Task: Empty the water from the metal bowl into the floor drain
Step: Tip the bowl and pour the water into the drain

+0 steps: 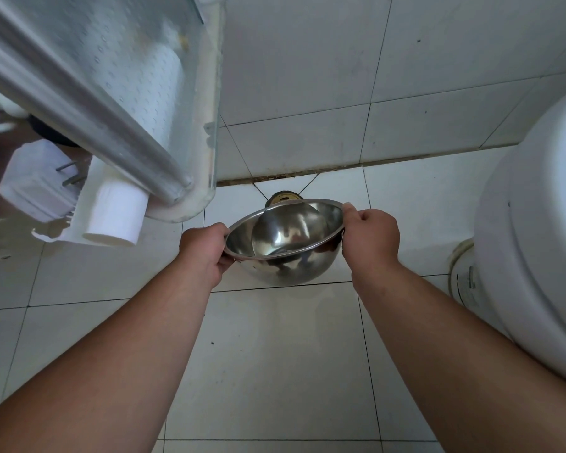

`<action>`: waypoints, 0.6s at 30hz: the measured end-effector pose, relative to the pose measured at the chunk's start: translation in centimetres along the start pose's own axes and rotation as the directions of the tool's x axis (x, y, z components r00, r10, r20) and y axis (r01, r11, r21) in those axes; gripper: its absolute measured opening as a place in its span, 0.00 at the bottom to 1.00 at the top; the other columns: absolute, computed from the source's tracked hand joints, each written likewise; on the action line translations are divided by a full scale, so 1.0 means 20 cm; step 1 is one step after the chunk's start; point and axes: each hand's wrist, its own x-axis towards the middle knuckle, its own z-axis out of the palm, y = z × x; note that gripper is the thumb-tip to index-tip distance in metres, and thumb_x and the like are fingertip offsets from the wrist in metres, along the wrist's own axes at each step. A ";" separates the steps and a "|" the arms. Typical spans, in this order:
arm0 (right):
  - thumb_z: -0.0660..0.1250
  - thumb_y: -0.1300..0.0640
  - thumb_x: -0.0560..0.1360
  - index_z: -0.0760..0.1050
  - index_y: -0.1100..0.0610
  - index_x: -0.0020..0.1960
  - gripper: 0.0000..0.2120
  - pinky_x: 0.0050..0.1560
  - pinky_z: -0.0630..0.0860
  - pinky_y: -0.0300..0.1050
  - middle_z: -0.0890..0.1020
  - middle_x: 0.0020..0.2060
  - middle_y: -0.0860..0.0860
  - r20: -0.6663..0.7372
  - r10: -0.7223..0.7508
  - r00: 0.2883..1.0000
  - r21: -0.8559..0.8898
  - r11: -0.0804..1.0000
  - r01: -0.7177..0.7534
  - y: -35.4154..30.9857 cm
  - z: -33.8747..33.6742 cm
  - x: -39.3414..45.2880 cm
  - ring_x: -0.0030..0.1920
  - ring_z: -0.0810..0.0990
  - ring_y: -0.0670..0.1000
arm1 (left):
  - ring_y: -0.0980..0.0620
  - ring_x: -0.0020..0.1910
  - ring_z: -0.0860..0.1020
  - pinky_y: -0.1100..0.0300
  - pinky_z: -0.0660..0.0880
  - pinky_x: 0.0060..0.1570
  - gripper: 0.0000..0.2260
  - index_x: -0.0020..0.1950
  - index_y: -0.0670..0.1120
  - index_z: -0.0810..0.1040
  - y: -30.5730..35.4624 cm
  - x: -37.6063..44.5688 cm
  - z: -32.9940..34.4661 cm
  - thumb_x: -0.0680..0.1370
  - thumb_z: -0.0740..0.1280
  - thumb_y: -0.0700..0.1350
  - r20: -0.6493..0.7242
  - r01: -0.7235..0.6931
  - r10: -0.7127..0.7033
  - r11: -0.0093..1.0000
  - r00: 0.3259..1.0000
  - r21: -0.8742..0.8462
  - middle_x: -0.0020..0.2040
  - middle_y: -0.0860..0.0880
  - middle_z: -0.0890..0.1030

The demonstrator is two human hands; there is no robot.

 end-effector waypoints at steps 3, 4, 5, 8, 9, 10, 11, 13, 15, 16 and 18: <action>0.65 0.45 0.78 0.66 0.54 0.27 0.24 0.33 0.71 0.45 0.73 0.23 0.49 0.013 -0.002 1.000 0.019 1.000 0.002 0.00 0.00 -0.01 0.26 0.71 0.54 | 0.46 0.17 0.76 0.66 0.68 0.18 0.04 0.39 0.36 0.79 0.01 0.00 0.00 0.72 0.65 0.31 0.004 0.003 -0.003 1.000 1.000 0.008 0.21 0.44 0.77; 0.65 0.45 0.78 0.66 0.54 0.27 0.24 0.33 0.71 0.45 0.73 0.23 0.49 0.016 -0.002 1.000 0.024 1.000 0.001 -0.01 0.00 -0.01 0.26 0.71 0.55 | 0.45 0.17 0.77 0.66 0.67 0.18 0.05 0.39 0.36 0.79 0.01 0.00 0.00 0.72 0.65 0.31 0.005 0.004 -0.004 1.000 1.000 0.012 0.21 0.44 0.77; 0.65 0.45 0.78 0.66 0.54 0.27 0.25 0.33 0.71 0.46 0.73 0.23 0.50 0.016 -0.002 1.000 0.028 1.000 0.001 -0.01 0.00 0.00 0.26 0.72 0.55 | 0.44 0.18 0.77 0.66 0.66 0.17 0.05 0.38 0.36 0.79 0.01 0.00 0.00 0.72 0.65 0.31 0.011 0.003 -0.003 1.000 1.000 0.016 0.21 0.44 0.77; 0.65 0.44 0.78 0.65 0.55 0.27 0.25 0.33 0.72 0.47 0.72 0.23 0.52 0.014 -0.009 1.000 0.033 0.999 0.008 -0.01 0.00 0.00 0.26 0.72 0.55 | 0.43 0.17 0.76 0.66 0.63 0.16 0.05 0.37 0.37 0.78 0.02 0.00 0.00 0.72 0.63 0.32 0.031 0.004 -0.004 1.000 1.000 0.012 0.21 0.43 0.76; 0.65 0.44 0.78 0.65 0.54 0.27 0.25 0.33 0.72 0.48 0.72 0.23 0.52 0.014 -0.012 1.000 0.035 0.999 0.011 -0.01 0.00 0.00 0.26 0.72 0.55 | 0.43 0.17 0.76 0.65 0.62 0.16 0.05 0.37 0.38 0.77 0.03 0.01 0.00 0.72 0.63 0.33 0.034 0.006 -0.007 1.000 0.999 0.008 0.21 0.44 0.76; 0.65 0.44 0.78 0.65 0.54 0.27 0.25 0.33 0.72 0.47 0.72 0.23 0.51 0.014 -0.012 1.000 0.036 0.999 0.011 -0.01 0.00 0.00 0.26 0.71 0.55 | 0.43 0.18 0.76 0.65 0.62 0.16 0.05 0.38 0.38 0.77 0.03 0.01 0.00 0.72 0.63 0.33 0.036 0.010 -0.010 1.000 0.999 0.004 0.21 0.44 0.76; 0.65 0.44 0.78 0.65 0.54 0.26 0.26 0.33 0.71 0.47 0.71 0.22 0.49 0.013 -0.009 1.000 0.037 0.999 0.008 -0.01 0.00 0.00 0.26 0.71 0.55 | 0.43 0.18 0.77 0.66 0.61 0.17 0.04 0.38 0.38 0.76 0.02 0.01 -0.01 0.72 0.64 0.33 0.041 0.015 -0.015 1.000 0.999 0.001 0.21 0.44 0.76; 0.65 0.43 0.79 0.64 0.52 0.24 0.27 0.32 0.70 0.46 0.69 0.17 0.44 0.007 -0.003 1.000 0.036 0.999 0.003 -0.01 0.00 0.00 0.25 0.70 0.54 | 0.43 0.18 0.77 0.65 0.60 0.17 0.03 0.40 0.39 0.77 0.02 0.01 -0.01 0.72 0.64 0.34 0.058 0.024 -0.023 1.000 0.998 -0.004 0.22 0.44 0.76; 0.65 0.43 0.79 0.65 0.52 0.22 0.29 0.31 0.68 0.45 0.67 0.15 0.43 0.006 0.003 1.000 0.037 0.999 -0.003 -0.01 0.00 -0.01 0.24 0.68 0.52 | 0.42 0.19 0.78 0.65 0.59 0.18 0.03 0.41 0.39 0.77 0.02 0.02 0.00 0.73 0.64 0.34 0.074 0.025 -0.025 1.000 0.997 -0.007 0.23 0.43 0.77; 0.64 0.43 0.79 0.67 0.50 0.21 0.29 0.31 0.67 0.45 0.67 0.15 0.43 0.010 0.004 1.000 0.041 0.999 -0.005 -0.01 0.00 -0.01 0.23 0.67 0.50 | 0.42 0.19 0.78 0.65 0.59 0.18 0.03 0.41 0.39 0.77 0.02 0.02 0.00 0.73 0.64 0.34 0.081 0.024 -0.024 1.000 0.996 -0.008 0.23 0.43 0.77; 0.64 0.43 0.80 0.70 0.44 0.21 0.28 0.30 0.64 0.44 0.67 0.16 0.42 0.012 0.000 1.000 0.052 0.999 -0.001 -0.02 0.00 -0.02 0.20 0.65 0.46 | 0.42 0.20 0.78 0.64 0.58 0.18 0.03 0.41 0.38 0.78 0.02 0.02 0.00 0.73 0.64 0.35 0.092 0.026 -0.025 1.000 0.995 -0.012 0.24 0.42 0.77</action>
